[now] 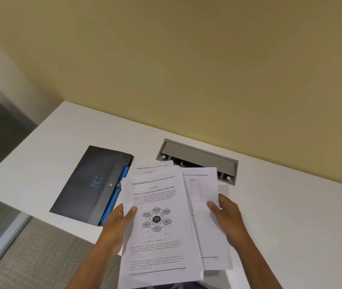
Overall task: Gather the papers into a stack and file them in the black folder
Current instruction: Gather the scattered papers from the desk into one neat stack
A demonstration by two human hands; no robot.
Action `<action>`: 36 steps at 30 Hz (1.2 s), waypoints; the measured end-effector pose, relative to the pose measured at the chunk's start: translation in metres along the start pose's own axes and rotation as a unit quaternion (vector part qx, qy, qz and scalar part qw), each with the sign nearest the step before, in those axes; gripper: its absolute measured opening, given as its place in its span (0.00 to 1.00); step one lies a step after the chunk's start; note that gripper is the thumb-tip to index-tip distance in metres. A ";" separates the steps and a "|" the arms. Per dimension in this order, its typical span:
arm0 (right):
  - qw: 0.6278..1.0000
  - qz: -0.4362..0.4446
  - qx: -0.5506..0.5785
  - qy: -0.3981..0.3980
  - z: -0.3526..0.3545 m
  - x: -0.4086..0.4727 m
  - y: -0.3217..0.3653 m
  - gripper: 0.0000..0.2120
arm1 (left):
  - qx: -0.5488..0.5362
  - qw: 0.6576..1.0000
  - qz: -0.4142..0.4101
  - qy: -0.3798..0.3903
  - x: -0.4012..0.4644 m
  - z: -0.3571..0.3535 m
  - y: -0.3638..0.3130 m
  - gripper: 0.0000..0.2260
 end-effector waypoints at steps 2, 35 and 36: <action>0.999 0.016 0.010 0.037 -0.019 -0.005 0.009 0.12 | 0.010 1.000 0.002 0.001 -0.002 0.001 0.004 0.08; 0.976 -0.034 -0.114 0.182 -0.128 0.013 0.028 0.10 | -0.071 0.992 0.030 -0.102 -0.024 0.074 0.039 0.10; 0.976 -0.020 -0.148 0.160 -0.129 0.020 0.029 0.09 | -0.077 0.992 0.030 -0.100 -0.025 0.077 0.039 0.10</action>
Point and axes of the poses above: each hand's wrist, its own x-axis towards the middle knuckle, its own z-axis out of the back of the hand, y = z × x, the point moved 4 cm from there along x, towards the middle knuckle, and after that the axes turned 13 degrees about -x, right-handed, at the moved point
